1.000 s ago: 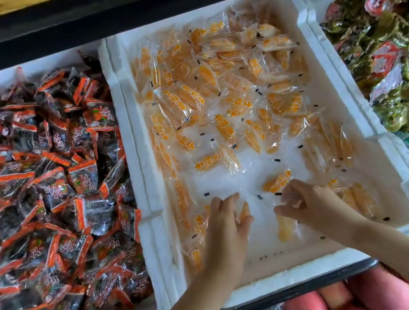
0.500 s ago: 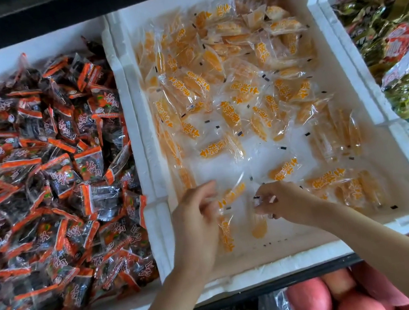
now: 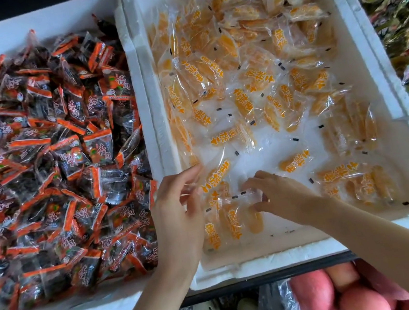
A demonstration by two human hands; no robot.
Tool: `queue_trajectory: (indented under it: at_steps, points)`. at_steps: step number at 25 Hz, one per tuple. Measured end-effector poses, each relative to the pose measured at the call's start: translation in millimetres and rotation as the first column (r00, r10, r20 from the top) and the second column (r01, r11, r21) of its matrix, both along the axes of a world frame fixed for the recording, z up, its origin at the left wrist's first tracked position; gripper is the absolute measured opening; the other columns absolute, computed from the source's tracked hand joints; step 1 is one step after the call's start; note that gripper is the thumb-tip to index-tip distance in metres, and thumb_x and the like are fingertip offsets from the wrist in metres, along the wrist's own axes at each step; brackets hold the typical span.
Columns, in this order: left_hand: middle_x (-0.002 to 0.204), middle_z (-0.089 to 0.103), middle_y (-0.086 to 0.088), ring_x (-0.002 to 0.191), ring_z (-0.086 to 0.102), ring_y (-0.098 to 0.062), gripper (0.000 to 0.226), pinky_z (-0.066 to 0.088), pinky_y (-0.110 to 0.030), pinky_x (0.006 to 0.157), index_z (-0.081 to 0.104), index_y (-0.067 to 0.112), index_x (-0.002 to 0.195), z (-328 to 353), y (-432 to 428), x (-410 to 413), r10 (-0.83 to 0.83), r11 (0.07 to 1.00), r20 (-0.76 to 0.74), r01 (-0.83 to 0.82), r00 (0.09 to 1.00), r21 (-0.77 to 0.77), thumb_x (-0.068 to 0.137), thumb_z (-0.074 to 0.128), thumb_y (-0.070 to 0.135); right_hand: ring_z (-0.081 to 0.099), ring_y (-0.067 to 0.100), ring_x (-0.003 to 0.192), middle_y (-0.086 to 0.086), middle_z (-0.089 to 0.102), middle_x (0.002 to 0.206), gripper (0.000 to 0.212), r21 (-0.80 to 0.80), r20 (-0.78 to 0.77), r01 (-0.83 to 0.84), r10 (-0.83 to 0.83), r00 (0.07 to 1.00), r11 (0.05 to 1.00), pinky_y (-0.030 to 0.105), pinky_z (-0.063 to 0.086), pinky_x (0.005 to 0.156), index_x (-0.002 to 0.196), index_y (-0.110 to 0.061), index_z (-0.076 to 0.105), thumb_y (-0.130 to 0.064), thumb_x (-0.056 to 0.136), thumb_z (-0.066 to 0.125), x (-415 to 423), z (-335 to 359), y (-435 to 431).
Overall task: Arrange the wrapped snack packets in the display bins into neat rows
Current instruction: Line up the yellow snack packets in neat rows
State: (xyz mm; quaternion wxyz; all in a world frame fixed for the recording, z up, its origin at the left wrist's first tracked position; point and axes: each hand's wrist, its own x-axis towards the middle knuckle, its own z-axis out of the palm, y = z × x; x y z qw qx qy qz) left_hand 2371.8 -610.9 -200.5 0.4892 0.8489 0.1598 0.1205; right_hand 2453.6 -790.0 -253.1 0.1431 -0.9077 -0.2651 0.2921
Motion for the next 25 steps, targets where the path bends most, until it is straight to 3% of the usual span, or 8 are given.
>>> queue_trajectory:
  at_steps: [3,5,6,8,13,18,21,25]
  points:
    - [0.097,0.062,0.010,0.089,0.058,0.004,0.039,0.041,-0.004,0.076,0.067,0.020,0.109,-2.1,-2.0,-6.0,-0.047,0.998,-0.011,0.047,0.999,-0.038,0.085,0.060,-0.009,0.054,0.016,0.109,-0.001,0.044,0.132,0.046,0.176,-0.005,0.246,-0.250,0.968,0.953,0.027,0.045,0.089,0.140,-0.023,0.039,-0.033,0.096,0.048,-2.5,13.9,3.2]
    - [0.095,0.061,0.012,0.088,0.059,0.003,0.039,0.043,-0.006,0.076,0.069,0.022,0.104,-3.8,-3.2,-6.3,-0.143,0.988,0.001,0.143,0.990,-0.055,0.084,0.061,-0.011,0.064,0.018,0.087,0.005,0.060,0.115,0.042,0.315,-0.561,0.724,-0.494,0.664,0.614,0.027,0.052,0.073,0.128,-0.013,0.051,-0.038,0.098,0.037,-2.7,37.1,1.8]
    - [0.093,0.061,0.011,0.088,0.060,0.002,0.038,0.043,-0.008,0.076,0.070,0.021,0.101,-4.4,-4.1,-5.2,-0.212,0.976,0.008,0.212,0.977,-0.056,0.084,0.060,-0.011,0.067,0.019,0.080,0.007,0.065,0.108,0.047,0.208,-0.778,0.805,-0.405,0.480,0.555,0.025,0.053,0.065,0.120,-0.009,0.057,-0.043,0.097,0.034,-3.6,49.2,-1.8]
    - [0.091,0.061,0.006,0.086,0.059,-0.001,0.034,0.044,-0.011,0.075,0.073,0.016,0.098,-6.3,-6.9,-0.8,-0.357,0.933,0.044,0.358,0.933,-0.025,0.083,0.061,-0.012,0.069,0.016,0.081,0.008,0.070,0.106,0.049,0.101,-0.921,0.714,-0.207,0.331,0.692,0.020,0.052,0.062,0.112,-0.009,0.064,-0.047,0.087,0.044,-3.8,65.3,-13.9]
    - [0.107,0.055,0.009,0.102,0.053,-0.004,0.043,0.042,-0.014,0.089,0.060,0.020,0.121,-11.8,-23.8,12.4,-0.535,0.839,0.013,0.529,0.845,0.130,0.084,0.065,-0.002,0.061,0.000,0.104,-0.011,0.069,0.110,0.041,0.140,-0.794,0.502,-0.206,0.572,0.854,0.016,0.039,0.093,0.109,-0.023,0.066,-0.034,0.069,0.069,-7.3,57.9,-31.1]
    - [0.153,0.026,0.008,0.142,0.018,-0.011,0.056,0.010,-0.023,0.115,0.029,0.027,0.148,-39.4,-31.4,11.8,-0.547,0.633,-0.443,0.697,0.711,0.337,0.097,0.051,0.020,0.062,0.012,0.076,-0.007,0.062,0.090,0.034,0.063,-0.184,0.506,-0.488,0.853,0.860,0.027,0.043,0.066,0.101,-0.022,0.046,-0.031,0.080,0.072,-7.4,16.6,-39.7]
    - [0.156,0.021,0.004,0.144,0.010,-0.016,0.058,0.000,-0.030,0.117,0.025,0.027,0.149,-50.6,-34.0,8.4,-0.518,0.461,-0.578,0.775,0.631,0.433,0.097,0.051,0.021,0.060,0.010,0.073,-0.008,0.063,0.086,0.024,0.038,-0.237,0.419,-0.399,0.886,0.907,0.024,0.041,0.061,0.101,-0.022,0.044,-0.024,0.088,0.064,-14.0,-4.1,-37.5]
    - [0.151,0.027,0.002,0.140,0.017,-0.018,0.057,0.009,-0.033,0.116,0.029,0.024,0.147,-58.8,-35.1,8.5,-0.502,0.459,-0.526,0.727,0.686,0.510,0.096,0.052,0.015,0.062,0.015,0.070,0.002,0.066,0.084,0.010,-0.006,-0.322,0.409,-0.389,0.863,0.912,0.026,0.049,0.066,0.096,-0.014,0.053,-0.017,0.090,0.061,-11.0,-14.0,-36.2]
